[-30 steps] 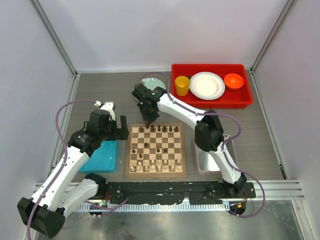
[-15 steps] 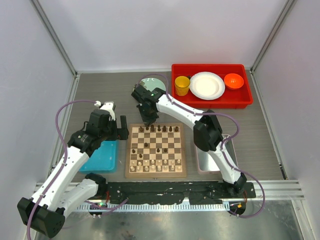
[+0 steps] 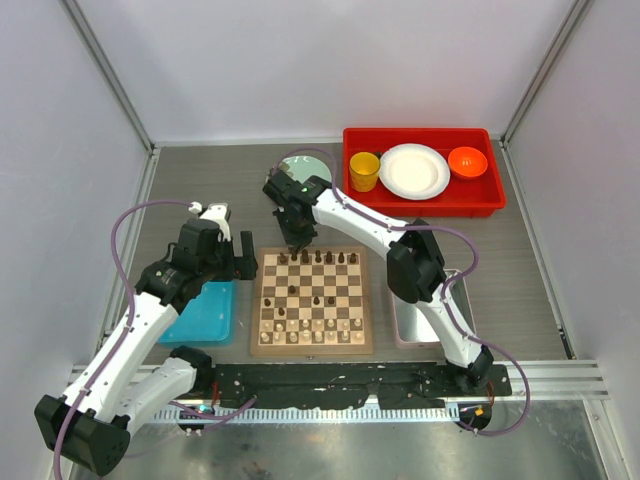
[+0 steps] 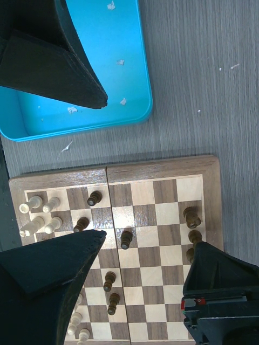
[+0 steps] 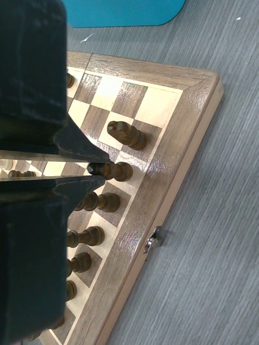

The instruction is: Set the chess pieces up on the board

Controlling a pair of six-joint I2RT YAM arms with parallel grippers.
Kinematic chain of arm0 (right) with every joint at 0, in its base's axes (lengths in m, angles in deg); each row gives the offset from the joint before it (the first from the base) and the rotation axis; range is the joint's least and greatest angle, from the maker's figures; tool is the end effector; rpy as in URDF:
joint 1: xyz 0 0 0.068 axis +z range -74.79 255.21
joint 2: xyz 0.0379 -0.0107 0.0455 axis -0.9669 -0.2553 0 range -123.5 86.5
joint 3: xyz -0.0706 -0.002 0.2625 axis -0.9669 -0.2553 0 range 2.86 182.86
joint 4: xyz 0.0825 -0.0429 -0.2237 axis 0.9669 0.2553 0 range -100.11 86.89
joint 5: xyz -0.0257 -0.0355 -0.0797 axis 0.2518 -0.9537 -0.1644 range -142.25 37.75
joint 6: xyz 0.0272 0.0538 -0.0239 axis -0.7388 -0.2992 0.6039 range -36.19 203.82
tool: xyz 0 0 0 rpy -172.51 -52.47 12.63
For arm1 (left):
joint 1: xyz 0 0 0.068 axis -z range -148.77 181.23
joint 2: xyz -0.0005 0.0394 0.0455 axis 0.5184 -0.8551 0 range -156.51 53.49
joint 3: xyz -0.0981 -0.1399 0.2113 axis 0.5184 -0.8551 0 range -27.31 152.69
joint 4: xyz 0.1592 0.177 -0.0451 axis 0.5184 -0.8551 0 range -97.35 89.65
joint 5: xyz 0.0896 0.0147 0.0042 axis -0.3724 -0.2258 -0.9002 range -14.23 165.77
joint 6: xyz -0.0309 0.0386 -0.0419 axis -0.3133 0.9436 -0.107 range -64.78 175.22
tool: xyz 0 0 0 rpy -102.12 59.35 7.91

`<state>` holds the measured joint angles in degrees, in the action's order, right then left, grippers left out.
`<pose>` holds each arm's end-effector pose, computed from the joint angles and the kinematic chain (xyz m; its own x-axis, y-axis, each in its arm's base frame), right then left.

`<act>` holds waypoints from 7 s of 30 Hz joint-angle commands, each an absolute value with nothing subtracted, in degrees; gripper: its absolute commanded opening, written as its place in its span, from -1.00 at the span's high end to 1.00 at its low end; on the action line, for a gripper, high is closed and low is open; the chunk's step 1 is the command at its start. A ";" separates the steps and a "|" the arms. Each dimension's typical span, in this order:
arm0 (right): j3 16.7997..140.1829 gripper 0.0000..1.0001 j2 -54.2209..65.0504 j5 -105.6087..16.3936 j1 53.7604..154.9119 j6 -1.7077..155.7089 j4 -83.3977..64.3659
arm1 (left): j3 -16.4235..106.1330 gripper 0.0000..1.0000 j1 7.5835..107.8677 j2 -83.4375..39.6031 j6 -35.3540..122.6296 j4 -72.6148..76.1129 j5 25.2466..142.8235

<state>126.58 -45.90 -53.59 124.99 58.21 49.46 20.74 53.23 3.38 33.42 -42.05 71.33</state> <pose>0.3072 0.3615 0.2174 -0.8683 -0.3577 -0.3437 -0.4242 0.8946 0.1407 0.1570 -0.0591 0.2811 -0.7146 -0.1104 -0.6907 0.0606 0.9740 -0.2184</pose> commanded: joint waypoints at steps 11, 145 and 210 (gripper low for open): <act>124.94 0.53 -45.25 -50.23 125.48 58.33 46.05 | 20.94 -0.99 52.94 4.18 34.39 -40.26 71.64; 125.64 0.32 -41.74 -50.14 124.52 60.26 44.64 | 20.85 -0.99 53.02 4.36 34.39 -40.17 71.82; 91.26 0.31 -5.20 -69.65 113.73 50.17 40.87 | 20.76 -0.99 52.94 4.18 34.48 -40.17 72.08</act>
<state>104.70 -18.60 -62.29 119.37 57.40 42.14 20.74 53.23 3.51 33.44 -41.98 71.35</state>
